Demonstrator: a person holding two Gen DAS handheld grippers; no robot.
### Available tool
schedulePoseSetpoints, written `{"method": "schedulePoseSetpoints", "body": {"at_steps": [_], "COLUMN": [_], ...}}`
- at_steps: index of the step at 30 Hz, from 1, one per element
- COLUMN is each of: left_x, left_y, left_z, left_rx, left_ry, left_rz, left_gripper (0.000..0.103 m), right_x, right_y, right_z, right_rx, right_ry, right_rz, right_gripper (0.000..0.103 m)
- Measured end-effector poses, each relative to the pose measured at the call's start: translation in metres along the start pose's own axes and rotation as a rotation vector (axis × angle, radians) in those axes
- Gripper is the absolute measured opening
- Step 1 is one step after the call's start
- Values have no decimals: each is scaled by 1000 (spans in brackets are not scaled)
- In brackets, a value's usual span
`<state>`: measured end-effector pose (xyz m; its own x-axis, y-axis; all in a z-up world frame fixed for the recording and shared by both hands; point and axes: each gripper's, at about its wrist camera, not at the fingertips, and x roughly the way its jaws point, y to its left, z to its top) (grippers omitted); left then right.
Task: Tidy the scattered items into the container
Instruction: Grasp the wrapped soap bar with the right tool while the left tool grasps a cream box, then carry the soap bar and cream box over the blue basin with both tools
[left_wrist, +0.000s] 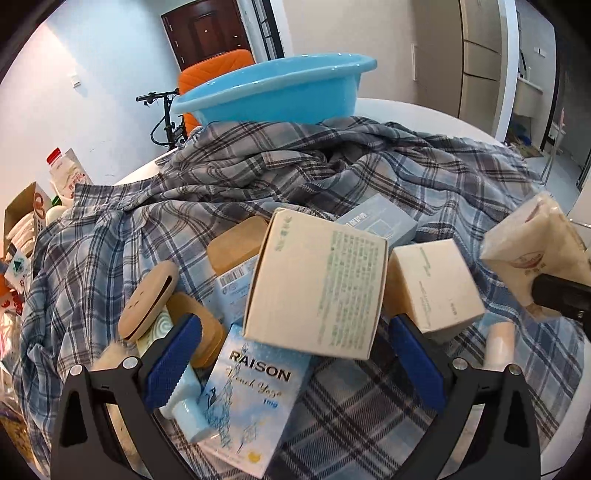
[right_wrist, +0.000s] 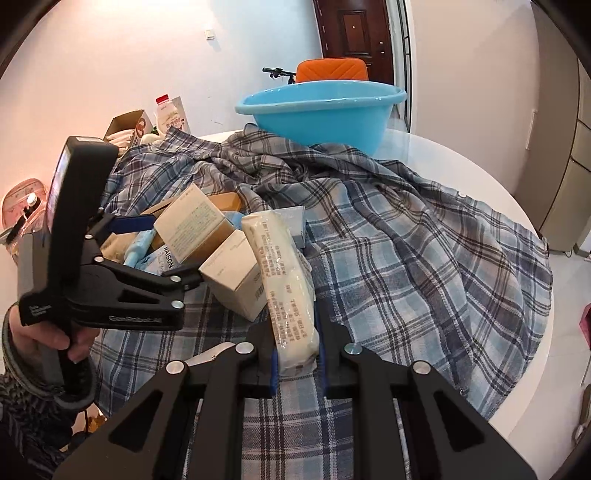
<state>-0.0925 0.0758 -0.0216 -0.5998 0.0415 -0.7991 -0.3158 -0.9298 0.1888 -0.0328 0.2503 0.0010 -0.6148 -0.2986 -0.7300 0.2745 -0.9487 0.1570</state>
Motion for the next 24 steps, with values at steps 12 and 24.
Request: {"method": "schedulePoseSetpoints", "body": {"at_steps": [12,24], "left_x": [2,-35], "left_y": [3,21], "left_z": [1,3], "left_rx": [-22,-63], "left_ry": [-1,-72], "left_rz": [-15,-18], "left_gripper": [61,61], "right_x": [0,-7], "right_y": [-1,22], "right_z": [-2,11], "right_rx": [23,-12], "right_ry": [-1,-29], "right_rz": [2,19], "right_gripper": [14,14]}}
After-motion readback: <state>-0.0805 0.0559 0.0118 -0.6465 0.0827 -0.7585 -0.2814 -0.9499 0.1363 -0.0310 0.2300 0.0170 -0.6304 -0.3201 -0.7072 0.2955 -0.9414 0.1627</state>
